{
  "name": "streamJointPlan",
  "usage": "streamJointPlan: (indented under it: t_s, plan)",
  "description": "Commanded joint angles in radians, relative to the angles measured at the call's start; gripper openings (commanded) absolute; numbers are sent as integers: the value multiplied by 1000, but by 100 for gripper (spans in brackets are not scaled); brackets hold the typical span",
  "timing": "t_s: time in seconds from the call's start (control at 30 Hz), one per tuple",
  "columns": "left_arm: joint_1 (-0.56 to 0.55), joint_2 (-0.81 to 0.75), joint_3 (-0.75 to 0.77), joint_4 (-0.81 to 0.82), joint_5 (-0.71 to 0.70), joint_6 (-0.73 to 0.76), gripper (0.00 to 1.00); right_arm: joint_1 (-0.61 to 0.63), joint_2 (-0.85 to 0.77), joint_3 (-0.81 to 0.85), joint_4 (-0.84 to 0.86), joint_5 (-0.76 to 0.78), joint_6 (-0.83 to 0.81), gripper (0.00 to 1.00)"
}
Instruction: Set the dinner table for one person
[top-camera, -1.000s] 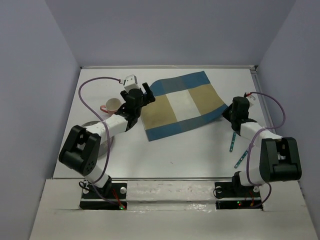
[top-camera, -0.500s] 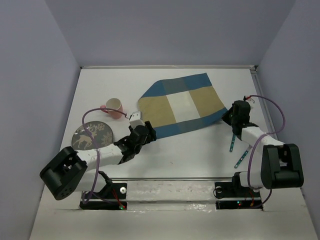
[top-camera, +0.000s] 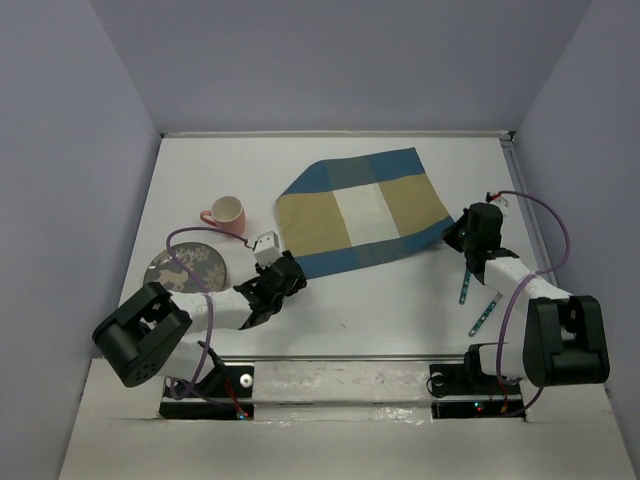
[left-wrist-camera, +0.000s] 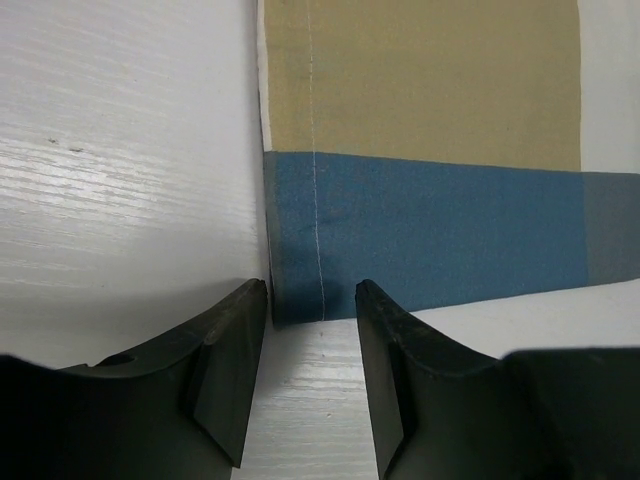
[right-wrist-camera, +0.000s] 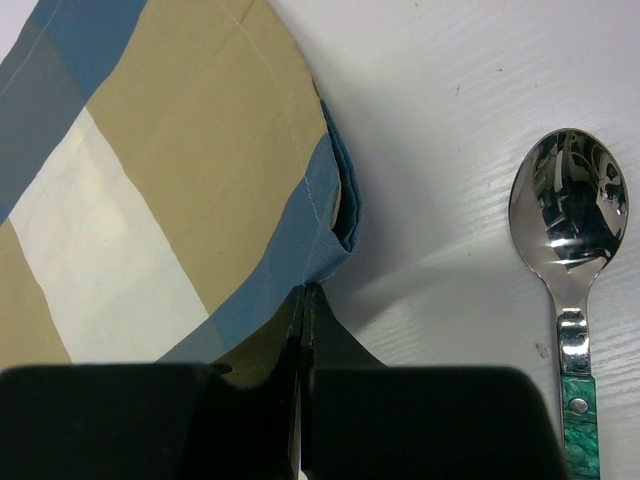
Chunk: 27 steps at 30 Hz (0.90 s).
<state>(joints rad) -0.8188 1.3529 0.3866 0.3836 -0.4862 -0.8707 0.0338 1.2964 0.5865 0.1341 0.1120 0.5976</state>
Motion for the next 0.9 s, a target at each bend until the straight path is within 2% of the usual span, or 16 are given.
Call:
streamJointPlan:
  t_s: [0.0,0.07,0.1,0.2,0.33,0.43,0.63,0.87]
  plan:
    - [-5,21,5,11,-51,-37,54,-5,-14,-7,21,-11,-15,0]
    - [-5,51,18,14,-43,-33,50,-5,-16,-7,24,-14,-13,0]
    - [-5,72,21,14,-34,-30,44,-5,-16,-10,25,-15,-12,0]
    - [-5,86,23,15,-23,-27,36,-5,-22,-11,27,-15,-18,0]
    - [-3,52,9,12,-43,-5,13,-5,-29,-13,27,-17,-18,0]
    - [0,-18,20,-3,-63,34,0,-5,-40,-10,27,-28,-16,0]
    - [9,-249,139,-132,-138,183,0,-5,-124,9,-20,-61,-22,0]
    - [18,-492,398,-250,-218,364,0,-5,-423,140,-237,-80,-70,0]
